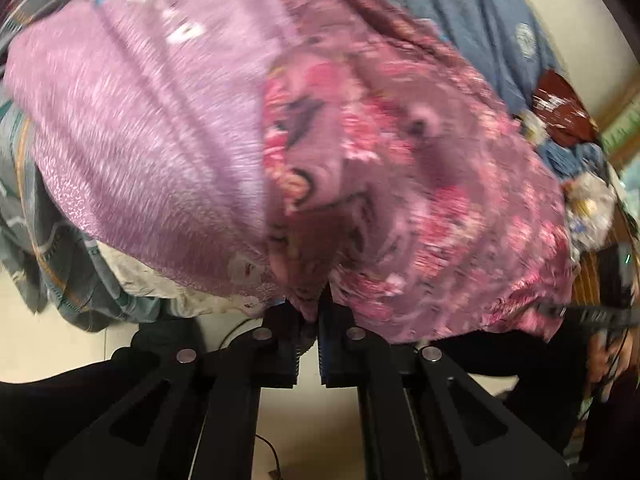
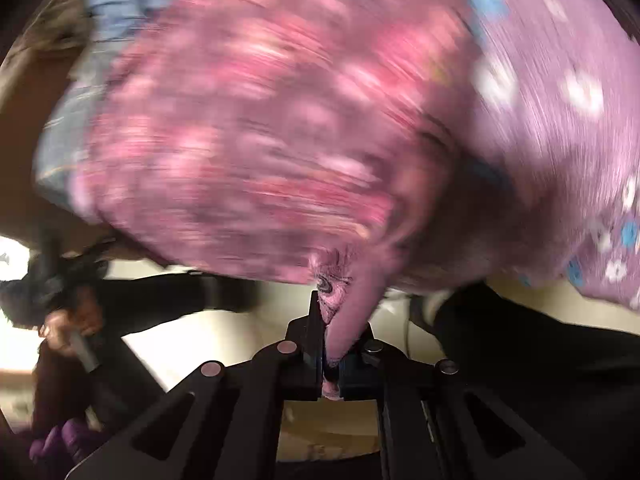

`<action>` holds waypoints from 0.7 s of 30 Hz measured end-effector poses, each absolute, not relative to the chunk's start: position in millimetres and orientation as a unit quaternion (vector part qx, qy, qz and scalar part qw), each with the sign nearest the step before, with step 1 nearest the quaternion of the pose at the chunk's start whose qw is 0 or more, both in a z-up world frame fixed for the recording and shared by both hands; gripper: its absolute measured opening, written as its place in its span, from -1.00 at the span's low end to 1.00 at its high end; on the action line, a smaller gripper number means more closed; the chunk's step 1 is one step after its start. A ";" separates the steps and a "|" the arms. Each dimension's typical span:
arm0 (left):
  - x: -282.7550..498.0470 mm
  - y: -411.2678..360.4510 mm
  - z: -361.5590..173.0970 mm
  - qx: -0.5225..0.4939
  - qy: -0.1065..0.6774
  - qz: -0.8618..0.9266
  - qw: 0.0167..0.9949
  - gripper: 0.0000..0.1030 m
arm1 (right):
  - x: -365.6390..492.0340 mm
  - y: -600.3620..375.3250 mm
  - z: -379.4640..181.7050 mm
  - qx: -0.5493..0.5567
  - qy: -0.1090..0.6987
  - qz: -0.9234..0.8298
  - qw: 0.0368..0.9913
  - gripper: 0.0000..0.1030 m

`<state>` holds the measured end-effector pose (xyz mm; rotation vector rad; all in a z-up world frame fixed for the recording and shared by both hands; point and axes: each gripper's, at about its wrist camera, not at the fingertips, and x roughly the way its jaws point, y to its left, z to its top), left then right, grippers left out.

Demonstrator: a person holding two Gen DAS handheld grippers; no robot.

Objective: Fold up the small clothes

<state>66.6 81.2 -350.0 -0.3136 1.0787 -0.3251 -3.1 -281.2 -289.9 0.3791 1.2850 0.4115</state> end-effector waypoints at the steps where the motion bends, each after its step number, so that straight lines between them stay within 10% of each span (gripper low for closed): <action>1: 64.7 79.6 -345.1 -0.149 0.506 -0.163 0.834 -0.93 | -5.7 -282.9 -269.9 0.184 0.573 0.211 0.771 -0.93; 10: 68.3 120.8 -246.3 -0.232 0.432 -0.264 0.830 -0.93 | 12.5 -314.5 -141.5 0.230 0.402 0.276 0.842 -0.93; 21: 167.3 153.7 -163.0 -0.311 0.380 -0.260 0.831 -0.93 | 133.5 -358.4 -115.0 0.321 0.308 0.213 0.870 -0.93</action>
